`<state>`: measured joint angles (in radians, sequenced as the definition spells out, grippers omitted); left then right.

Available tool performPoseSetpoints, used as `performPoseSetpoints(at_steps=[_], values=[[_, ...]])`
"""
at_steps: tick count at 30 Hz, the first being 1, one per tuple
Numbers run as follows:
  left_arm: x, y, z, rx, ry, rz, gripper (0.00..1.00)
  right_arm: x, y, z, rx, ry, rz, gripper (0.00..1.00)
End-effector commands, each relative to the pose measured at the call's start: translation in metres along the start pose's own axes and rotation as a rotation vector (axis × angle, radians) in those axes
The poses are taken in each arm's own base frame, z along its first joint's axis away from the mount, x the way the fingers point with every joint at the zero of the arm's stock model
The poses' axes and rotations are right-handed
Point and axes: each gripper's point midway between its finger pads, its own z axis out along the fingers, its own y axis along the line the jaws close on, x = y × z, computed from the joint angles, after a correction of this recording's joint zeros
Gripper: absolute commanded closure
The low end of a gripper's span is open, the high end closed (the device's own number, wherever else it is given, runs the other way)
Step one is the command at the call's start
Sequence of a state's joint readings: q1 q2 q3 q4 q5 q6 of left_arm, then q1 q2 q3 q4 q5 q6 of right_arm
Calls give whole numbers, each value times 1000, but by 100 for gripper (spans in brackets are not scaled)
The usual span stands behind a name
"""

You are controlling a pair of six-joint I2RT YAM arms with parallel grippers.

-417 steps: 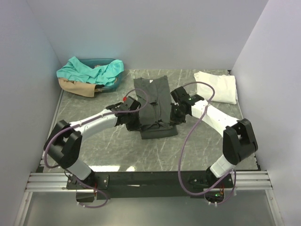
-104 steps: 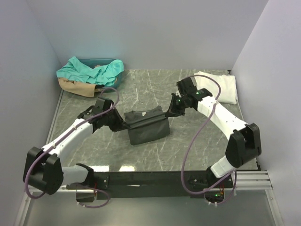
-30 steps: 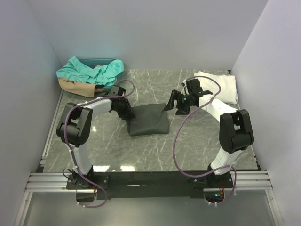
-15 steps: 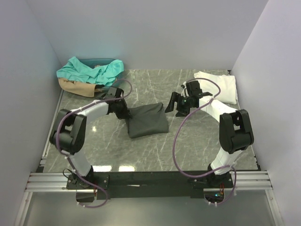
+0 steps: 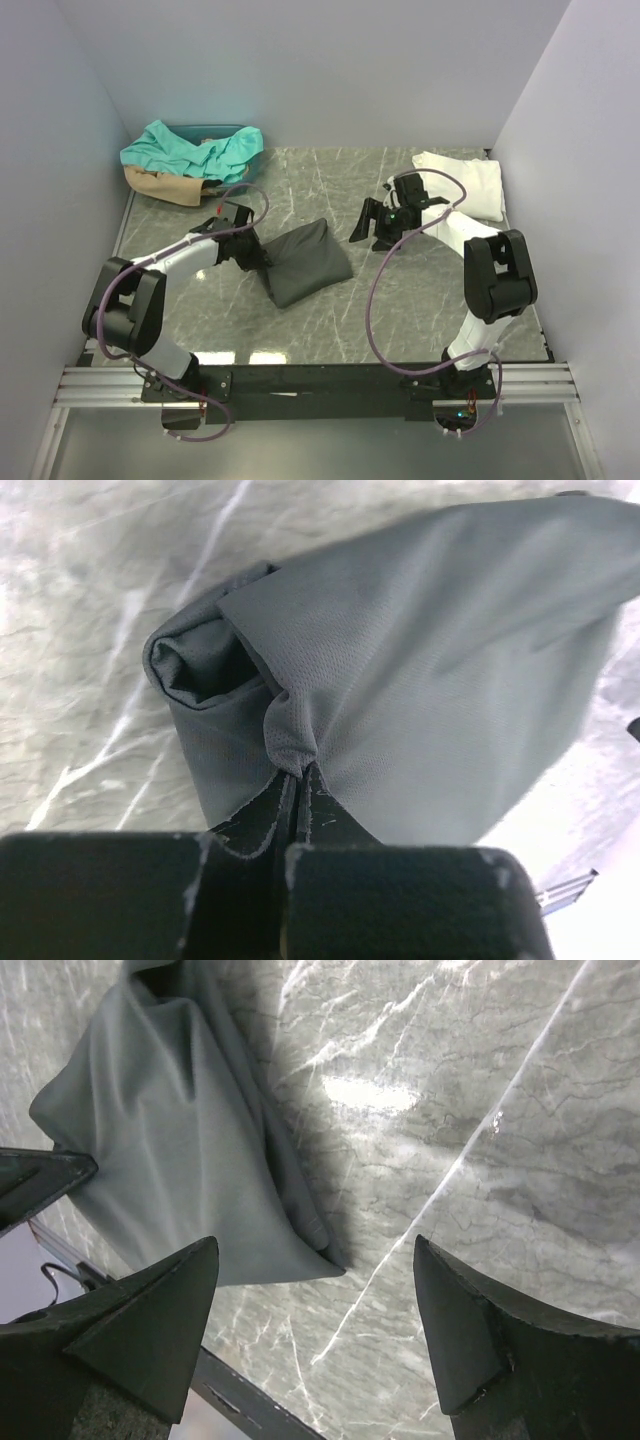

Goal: Fold and stack the t-shirts
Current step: Fold the tshirt, then neatly place the folded tshirt to the corner

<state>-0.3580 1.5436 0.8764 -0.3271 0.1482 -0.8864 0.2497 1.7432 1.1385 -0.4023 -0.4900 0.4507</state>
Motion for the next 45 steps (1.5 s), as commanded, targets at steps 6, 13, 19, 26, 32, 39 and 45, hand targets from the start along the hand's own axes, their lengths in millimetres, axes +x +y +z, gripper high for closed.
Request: performPoseSetpoints(at_steps=[6,13,19,26,32,39,45], values=[[-2,10,-8,-49,-42,-14,73,-10,24,11,-108,7,-105,15],[7,22,-28,-84,-48,-25,48,-21,32,25,-164,37,-180,14],[23,29,-18,-51,-14,-56,34,-15,40,43,-218,93,-195,14],[24,33,-4,-53,-8,-60,31,12,50,63,-209,168,-247,15],[30,32,7,-10,10,-73,35,31,52,70,-196,201,-260,15],[40,38,20,13,36,-66,57,44,55,81,-183,223,-276,15],[47,39,24,38,57,-52,94,50,60,93,-177,232,-280,17]])
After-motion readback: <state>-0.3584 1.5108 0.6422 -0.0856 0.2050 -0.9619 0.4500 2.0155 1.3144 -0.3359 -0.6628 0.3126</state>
